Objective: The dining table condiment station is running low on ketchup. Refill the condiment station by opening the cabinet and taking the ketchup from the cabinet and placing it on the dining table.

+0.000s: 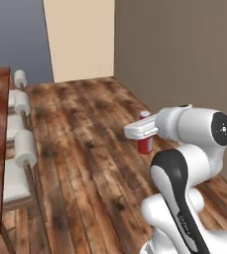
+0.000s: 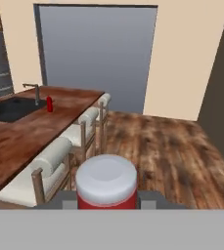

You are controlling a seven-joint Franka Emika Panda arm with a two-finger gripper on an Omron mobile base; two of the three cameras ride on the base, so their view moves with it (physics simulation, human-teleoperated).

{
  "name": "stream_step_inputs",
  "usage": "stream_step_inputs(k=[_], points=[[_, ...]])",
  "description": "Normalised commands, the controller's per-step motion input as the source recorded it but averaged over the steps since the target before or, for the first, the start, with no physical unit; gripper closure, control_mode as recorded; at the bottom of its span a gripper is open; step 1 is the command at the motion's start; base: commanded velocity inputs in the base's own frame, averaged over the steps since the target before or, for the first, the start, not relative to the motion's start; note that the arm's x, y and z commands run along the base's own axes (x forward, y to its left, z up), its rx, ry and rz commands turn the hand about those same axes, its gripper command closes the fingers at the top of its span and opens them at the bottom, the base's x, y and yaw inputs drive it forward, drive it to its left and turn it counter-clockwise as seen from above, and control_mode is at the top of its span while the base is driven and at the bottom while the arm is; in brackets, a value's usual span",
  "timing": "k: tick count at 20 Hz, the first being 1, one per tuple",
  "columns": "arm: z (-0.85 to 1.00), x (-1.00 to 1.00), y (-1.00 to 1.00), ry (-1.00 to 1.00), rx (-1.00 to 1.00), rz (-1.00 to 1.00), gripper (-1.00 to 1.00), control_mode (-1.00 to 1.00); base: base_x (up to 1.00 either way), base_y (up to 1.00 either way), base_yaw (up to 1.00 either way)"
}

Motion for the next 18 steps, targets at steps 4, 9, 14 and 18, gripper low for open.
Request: stream_step_inputs(k=[4, 9, 14, 18], points=[[0.00, 0.00, 0.00, 0.00, 0.00, 0.00, 1.00, 1.00, 1.00, -0.68, 0.50], [0.00, 0.00, 0.00, 0.00, 0.00, 0.00, 1.00, 1.00, 1.00, -0.73, 0.48], [0.00, 0.00, 0.00, 0.00, 0.00, 0.00, 1.00, 1.00, 1.00, -0.68, 0.49], [0.00, 0.00, 0.00, 0.00, 0.00, 0.00, 1.00, 1.00, 1.00, -0.61, 0.50]])
